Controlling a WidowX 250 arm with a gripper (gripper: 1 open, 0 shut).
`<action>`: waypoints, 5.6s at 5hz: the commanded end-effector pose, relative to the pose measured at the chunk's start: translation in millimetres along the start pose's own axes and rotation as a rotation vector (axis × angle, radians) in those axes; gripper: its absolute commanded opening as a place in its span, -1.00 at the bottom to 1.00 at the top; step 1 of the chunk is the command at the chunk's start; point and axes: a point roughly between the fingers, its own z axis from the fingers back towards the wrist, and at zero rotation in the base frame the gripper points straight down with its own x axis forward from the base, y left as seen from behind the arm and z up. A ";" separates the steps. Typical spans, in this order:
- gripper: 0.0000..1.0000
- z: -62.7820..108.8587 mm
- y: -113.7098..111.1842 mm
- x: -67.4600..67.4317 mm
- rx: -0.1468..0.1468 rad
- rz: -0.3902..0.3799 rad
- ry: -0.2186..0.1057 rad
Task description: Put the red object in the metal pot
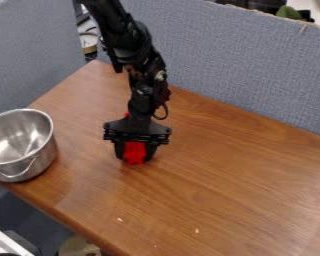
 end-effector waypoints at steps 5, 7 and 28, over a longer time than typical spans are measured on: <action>-1.00 17.0 35.7 -37.0 0.032 -0.624 -0.091; -1.00 52.9 42.1 -44.6 0.063 -0.462 -0.112; 1.00 9.4 194.2 -22.2 -0.076 -0.962 0.099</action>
